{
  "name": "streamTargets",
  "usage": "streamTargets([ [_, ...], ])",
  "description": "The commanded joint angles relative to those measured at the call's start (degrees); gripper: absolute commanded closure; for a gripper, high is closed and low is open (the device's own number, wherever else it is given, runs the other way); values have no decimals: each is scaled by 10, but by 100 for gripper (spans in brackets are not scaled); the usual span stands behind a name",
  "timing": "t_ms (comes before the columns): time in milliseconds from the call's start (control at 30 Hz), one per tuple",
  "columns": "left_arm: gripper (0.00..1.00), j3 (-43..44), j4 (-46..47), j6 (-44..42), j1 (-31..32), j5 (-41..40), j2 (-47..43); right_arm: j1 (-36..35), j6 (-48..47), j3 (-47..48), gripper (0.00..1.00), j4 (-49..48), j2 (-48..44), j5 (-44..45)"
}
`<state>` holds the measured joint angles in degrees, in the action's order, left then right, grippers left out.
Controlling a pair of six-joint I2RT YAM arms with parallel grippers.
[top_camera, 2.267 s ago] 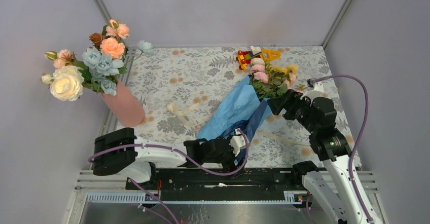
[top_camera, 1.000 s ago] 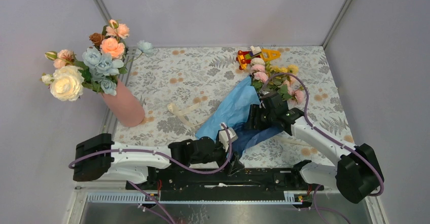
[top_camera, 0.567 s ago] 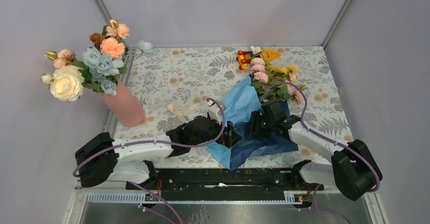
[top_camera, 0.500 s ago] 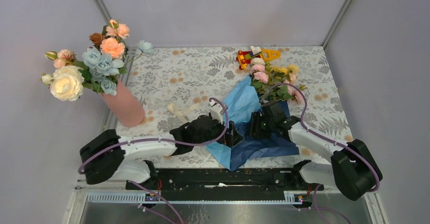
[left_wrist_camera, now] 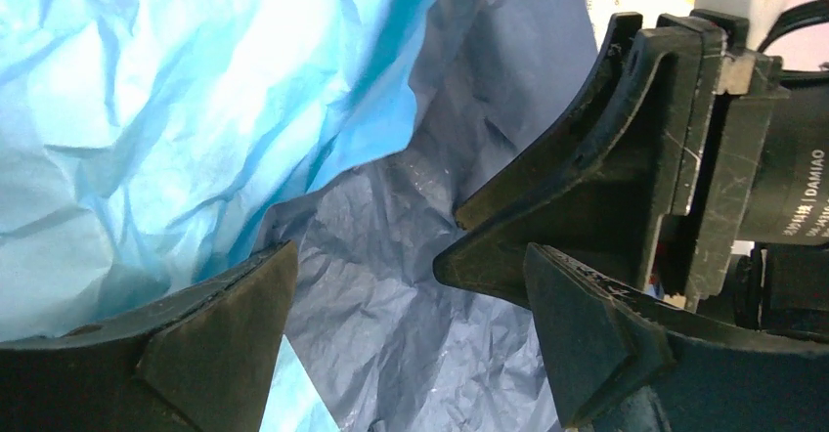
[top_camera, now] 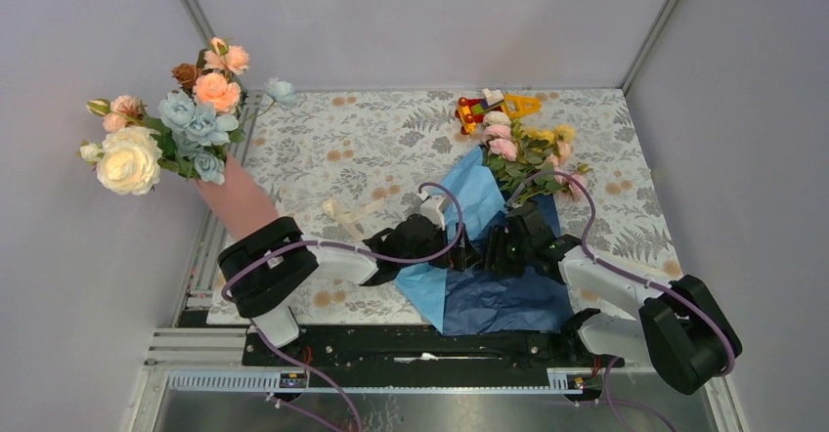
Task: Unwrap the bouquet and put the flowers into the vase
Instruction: Unfold the wrapping paper at the center of the board.
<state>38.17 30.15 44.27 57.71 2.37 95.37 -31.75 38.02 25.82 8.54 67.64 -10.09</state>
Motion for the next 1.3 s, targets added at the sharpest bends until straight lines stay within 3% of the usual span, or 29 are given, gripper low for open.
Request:
streamTargets([
  [0,8,27,68,13,0,5,13,-7,8,-12,45,-6,-11,5],
  [167,8,30,37,16,-7,-29,25,-8,17,-23,45,5,-26,12],
  [467,8,14,61,47,-41,-43,53,-7,38,-31,43,67,-30,17],
  [967,8,12,58,22,-56,-33,44,-8,73,-42,25,282,-134,14],
  [1267,8,16,52,1,-56,-16,21,-7,88,-59,23,311,-164,0],
])
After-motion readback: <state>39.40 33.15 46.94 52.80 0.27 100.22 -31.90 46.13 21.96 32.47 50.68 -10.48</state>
